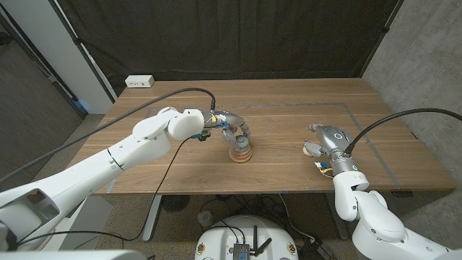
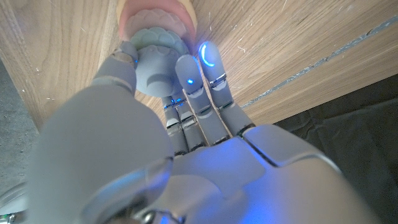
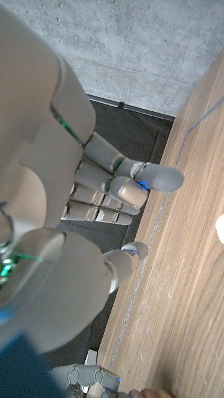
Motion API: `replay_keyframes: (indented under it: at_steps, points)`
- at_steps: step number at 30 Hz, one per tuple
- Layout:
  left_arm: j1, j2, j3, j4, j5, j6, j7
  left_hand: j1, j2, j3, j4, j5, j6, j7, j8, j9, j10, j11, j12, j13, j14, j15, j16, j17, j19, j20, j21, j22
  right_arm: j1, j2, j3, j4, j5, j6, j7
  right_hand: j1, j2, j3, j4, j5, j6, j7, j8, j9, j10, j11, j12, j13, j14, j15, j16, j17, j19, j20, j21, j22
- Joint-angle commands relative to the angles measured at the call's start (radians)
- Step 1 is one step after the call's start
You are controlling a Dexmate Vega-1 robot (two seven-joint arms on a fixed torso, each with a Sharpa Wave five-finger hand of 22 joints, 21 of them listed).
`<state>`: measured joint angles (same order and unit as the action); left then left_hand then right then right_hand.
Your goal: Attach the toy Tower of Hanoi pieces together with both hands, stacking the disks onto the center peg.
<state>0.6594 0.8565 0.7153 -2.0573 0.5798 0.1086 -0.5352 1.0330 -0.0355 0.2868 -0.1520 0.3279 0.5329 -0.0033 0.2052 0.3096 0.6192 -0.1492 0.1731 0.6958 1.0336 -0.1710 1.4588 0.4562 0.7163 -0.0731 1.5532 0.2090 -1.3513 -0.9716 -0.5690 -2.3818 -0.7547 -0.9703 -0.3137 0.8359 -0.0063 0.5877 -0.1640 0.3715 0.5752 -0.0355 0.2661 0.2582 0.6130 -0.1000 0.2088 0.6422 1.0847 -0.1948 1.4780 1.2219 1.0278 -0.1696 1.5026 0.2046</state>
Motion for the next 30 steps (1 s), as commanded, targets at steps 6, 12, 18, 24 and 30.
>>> replay_keyframes:
  at_steps: [6,12,18,24,30]
  points:
    - [-0.005,0.008,-0.005,-0.017,0.021,0.017,-0.029,-0.021,-0.019,-0.017,0.003,0.001,-0.049,0.025,-0.015,-0.007,-0.063,0.027,0.0,-0.008,-0.021,-0.048,-0.008,-0.006,-0.02,-0.132,-0.009,-0.001,0.008,-0.006,-0.002,-0.001,0.008,-0.001,-0.003,-0.008,0.006,0.008,0.001,0.003,0.01,-0.001,-0.004,0.001,0.009,0.006,-0.003,0.003,0.005,-0.023,0.008,0.003,0.008,-0.05,0.006,0.0]
    - [-0.015,0.008,-0.001,-0.019,0.027,0.016,-0.05,-0.044,-0.024,-0.027,0.009,-0.001,-0.084,0.031,-0.019,-0.013,-0.103,0.047,0.002,-0.015,-0.036,-0.048,-0.013,-0.009,-0.033,-0.131,-0.015,-0.004,0.011,-0.008,-0.003,-0.002,0.011,-0.003,0.001,-0.009,0.007,0.008,0.001,0.004,0.008,0.0,-0.005,0.001,0.01,0.005,-0.003,0.002,0.007,-0.023,0.011,0.004,0.01,-0.05,0.008,0.002]
    - [-0.011,0.011,-0.008,-0.026,0.024,0.022,-0.055,-0.059,-0.025,-0.033,0.014,-0.003,-0.094,0.034,-0.017,-0.018,-0.11,0.049,0.007,-0.018,-0.044,-0.048,-0.015,-0.009,-0.037,-0.131,-0.017,-0.005,0.012,-0.011,-0.005,-0.003,0.014,-0.003,0.002,-0.01,0.007,0.009,0.001,0.004,0.008,0.0,-0.006,0.001,0.01,0.004,-0.003,0.002,0.008,-0.023,0.012,0.004,0.011,-0.05,0.009,0.002]
    - [0.013,0.033,-0.032,-0.044,0.007,0.034,-0.043,-0.068,-0.023,-0.036,0.015,-0.005,-0.091,0.038,-0.012,-0.021,-0.11,0.05,0.011,-0.021,-0.047,-0.048,-0.015,-0.008,-0.038,-0.132,-0.018,-0.006,0.021,-0.017,-0.009,-0.002,0.014,0.001,0.009,-0.012,0.006,0.01,0.001,0.004,0.005,-0.002,-0.007,0.001,0.008,0.002,-0.004,0.002,0.01,-0.023,0.015,0.006,0.012,-0.05,0.009,0.002]
    - [0.046,0.07,-0.069,-0.056,-0.022,0.048,-0.022,-0.071,-0.02,-0.036,0.014,-0.006,-0.088,0.041,-0.008,-0.024,-0.107,0.05,0.015,-0.024,-0.051,-0.048,-0.016,-0.009,-0.039,-0.133,-0.017,-0.006,0.037,-0.008,-0.019,-0.002,0.009,-0.012,0.023,-0.014,0.006,0.01,0.001,0.004,0.001,0.0,-0.009,0.001,0.005,0.003,-0.005,0.003,0.011,-0.023,0.018,0.006,0.011,-0.05,0.008,0.001]
